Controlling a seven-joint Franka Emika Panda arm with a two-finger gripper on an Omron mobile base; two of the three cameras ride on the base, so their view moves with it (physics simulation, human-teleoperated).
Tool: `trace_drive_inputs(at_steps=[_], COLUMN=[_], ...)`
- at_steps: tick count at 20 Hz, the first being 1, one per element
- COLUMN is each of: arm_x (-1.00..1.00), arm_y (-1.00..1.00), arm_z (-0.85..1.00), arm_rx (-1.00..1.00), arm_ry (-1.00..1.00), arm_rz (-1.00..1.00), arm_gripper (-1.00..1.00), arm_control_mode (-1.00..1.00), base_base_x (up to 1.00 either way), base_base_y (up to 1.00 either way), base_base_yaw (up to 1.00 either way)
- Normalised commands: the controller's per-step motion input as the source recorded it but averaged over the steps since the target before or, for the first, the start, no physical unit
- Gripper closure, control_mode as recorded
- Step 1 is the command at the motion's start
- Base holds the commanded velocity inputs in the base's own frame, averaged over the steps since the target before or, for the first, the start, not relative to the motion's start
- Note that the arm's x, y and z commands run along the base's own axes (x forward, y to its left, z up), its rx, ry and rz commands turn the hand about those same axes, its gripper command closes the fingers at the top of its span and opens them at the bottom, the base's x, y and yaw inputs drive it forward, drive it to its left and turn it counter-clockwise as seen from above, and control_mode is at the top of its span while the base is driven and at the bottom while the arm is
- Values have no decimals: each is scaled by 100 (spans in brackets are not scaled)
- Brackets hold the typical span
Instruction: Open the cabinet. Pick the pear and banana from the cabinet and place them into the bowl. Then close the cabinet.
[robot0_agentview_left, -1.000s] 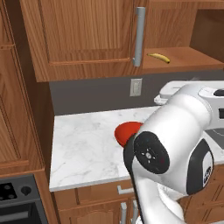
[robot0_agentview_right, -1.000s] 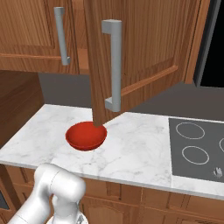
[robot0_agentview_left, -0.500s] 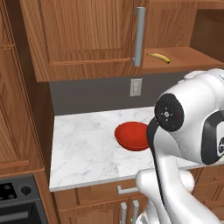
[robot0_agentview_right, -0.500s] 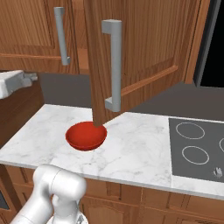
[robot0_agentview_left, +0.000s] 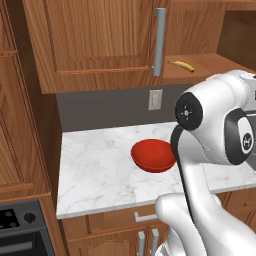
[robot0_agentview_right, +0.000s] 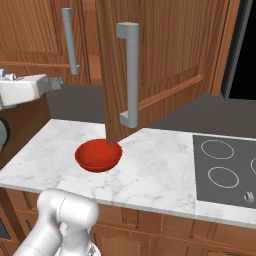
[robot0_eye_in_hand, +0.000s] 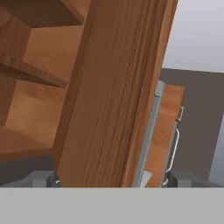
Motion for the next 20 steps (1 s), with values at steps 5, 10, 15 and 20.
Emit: trace_drive_inputs(at_steps=[5, 10, 15, 20], arm_x=[63, 16, 11, 12], arm_y=[-9, -48, -52, -46], arm_z=[-3, 0, 0, 0], arm_rx=[0, 2, 3, 3], arm_ry=[0, 0, 0, 0], arm_rz=[0, -2, -3, 0], arm_gripper=[-100, -100, -100, -100], arm_control_mode=[-100, -100, -100, -100], base_base_x=[0, 0, 0, 0], base_base_y=[0, 0, 0, 0], base_base_yaw=[0, 0, 0, 0])
